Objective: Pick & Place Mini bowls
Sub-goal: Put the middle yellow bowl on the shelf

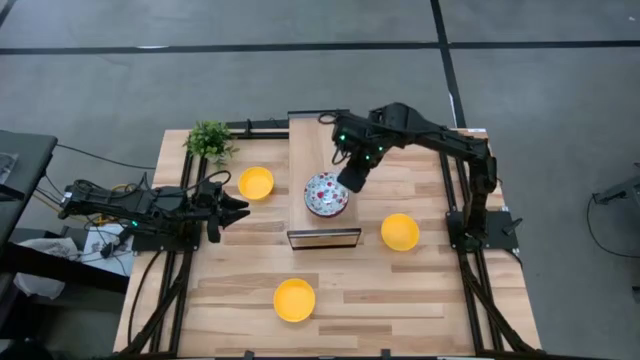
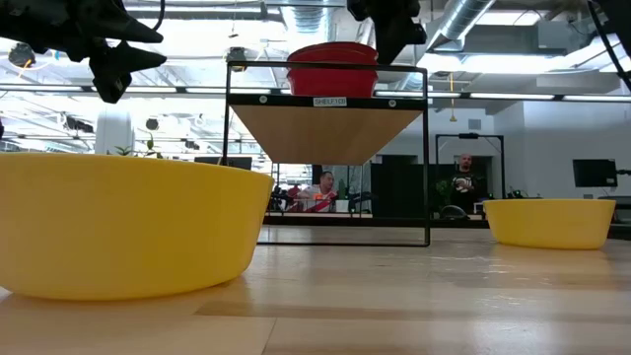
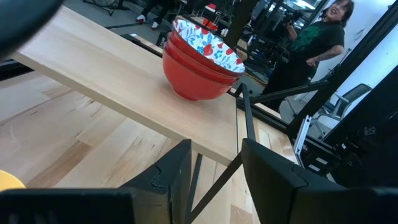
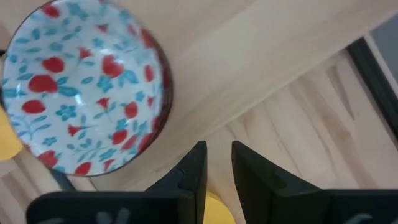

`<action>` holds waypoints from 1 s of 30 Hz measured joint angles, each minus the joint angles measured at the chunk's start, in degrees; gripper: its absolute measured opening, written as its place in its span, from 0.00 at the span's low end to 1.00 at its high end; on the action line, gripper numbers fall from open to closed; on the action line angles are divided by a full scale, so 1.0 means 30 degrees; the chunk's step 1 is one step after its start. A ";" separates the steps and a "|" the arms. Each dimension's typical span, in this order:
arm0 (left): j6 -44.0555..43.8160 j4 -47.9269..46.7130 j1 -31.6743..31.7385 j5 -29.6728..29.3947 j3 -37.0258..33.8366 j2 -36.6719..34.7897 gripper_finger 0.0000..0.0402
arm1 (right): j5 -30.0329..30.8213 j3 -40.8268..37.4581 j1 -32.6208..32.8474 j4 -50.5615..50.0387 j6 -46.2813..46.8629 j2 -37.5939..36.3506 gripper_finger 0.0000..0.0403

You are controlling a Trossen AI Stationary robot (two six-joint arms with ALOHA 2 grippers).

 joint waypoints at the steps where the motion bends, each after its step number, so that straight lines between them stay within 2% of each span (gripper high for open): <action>1: 0.0000 0.0000 0.0002 0.0000 0.0000 0.0000 0.35 | -0.0006 0.0000 -0.0170 0.0005 0.0003 -0.0039 0.16; 6: 0.0000 0.0000 0.0004 0.0000 0.0001 0.0000 0.35 | -0.0165 0.0000 -0.0766 0.0000 0.1046 -0.0179 0.16; 11: 0.0000 0.0007 0.0000 0.0006 0.0007 0.0000 0.35 | -0.2141 -0.1074 -0.1153 0.0021 0.2606 -0.0949 0.16; 14: 0.0000 0.0045 -0.0002 0.0000 0.0007 0.0044 0.35 | -0.2541 -0.3131 -0.1080 -0.0006 0.3862 -0.1911 0.16; 19: 0.0000 0.0077 0.0005 0.0000 0.0007 0.0051 0.35 | -0.2579 -0.8084 -0.0379 -0.0028 0.6707 -0.4646 0.16; 26: 0.0000 0.0144 -0.0002 0.0000 0.0007 0.0058 0.35 | -0.2597 -1.3532 0.1922 0.0636 1.1959 -0.7770 0.16; 30: 0.0000 0.0271 0.0005 0.0000 0.0007 0.0058 0.35 | -0.2601 -1.6177 0.3210 0.2341 1.4073 -0.8885 0.16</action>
